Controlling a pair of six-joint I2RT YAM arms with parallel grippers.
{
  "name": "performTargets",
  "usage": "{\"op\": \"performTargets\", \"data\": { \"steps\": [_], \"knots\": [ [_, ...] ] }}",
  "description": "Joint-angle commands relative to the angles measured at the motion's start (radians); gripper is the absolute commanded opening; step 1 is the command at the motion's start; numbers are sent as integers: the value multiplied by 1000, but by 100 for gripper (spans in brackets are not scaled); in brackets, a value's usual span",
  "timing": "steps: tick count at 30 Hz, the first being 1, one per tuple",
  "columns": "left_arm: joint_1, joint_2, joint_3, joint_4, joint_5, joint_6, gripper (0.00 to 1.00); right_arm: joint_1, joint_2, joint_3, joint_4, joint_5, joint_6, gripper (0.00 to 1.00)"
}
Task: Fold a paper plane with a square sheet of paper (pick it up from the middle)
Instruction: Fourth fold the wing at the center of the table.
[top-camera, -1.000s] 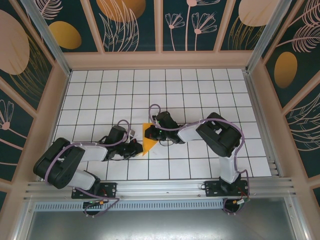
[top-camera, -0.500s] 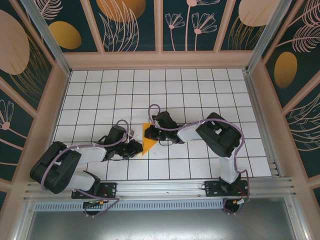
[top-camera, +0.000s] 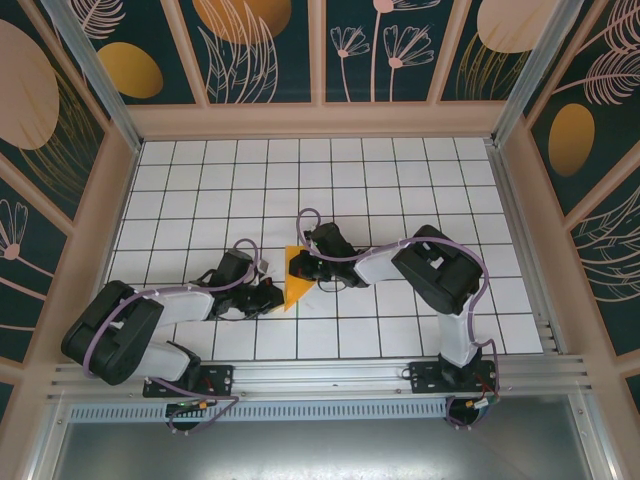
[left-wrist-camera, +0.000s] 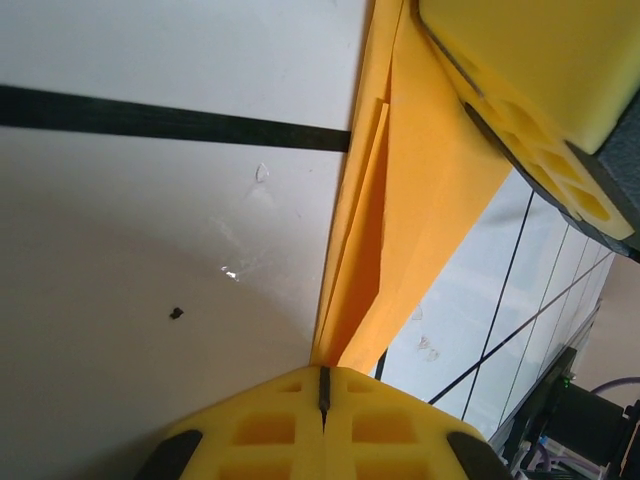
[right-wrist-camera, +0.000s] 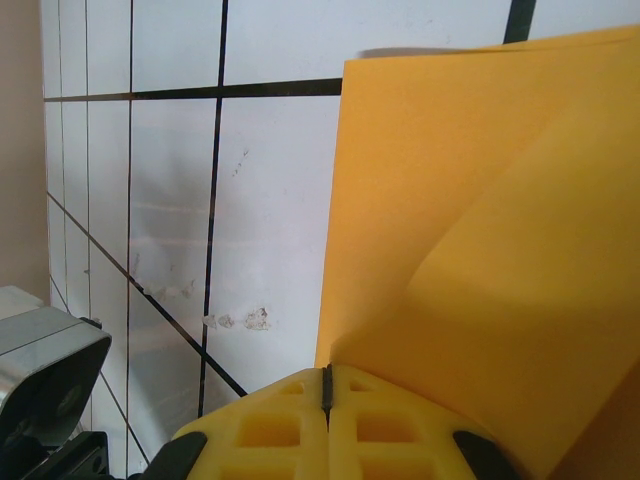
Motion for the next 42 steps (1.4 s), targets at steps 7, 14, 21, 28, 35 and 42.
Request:
{"op": "performTargets", "data": {
  "steps": [7,14,21,28,35,42],
  "knots": [
    [-4,-103,23,-248,-234,-39,7,8,73,24,-151,60,-35,0],
    [-4,-230,83,-294,-262,-1,13,8,73,24,-150,62,-26,0],
    [-4,-205,96,-92,-16,34,7,8,73,26,-149,62,-25,0],
    [-3,-56,97,33,68,26,8,11,73,27,-145,60,-22,0],
    [-4,41,79,7,10,35,6,11,73,22,-145,62,-22,0],
    [-2,58,80,-131,-116,73,3,10,75,23,-146,61,-23,0]
  ]
}}
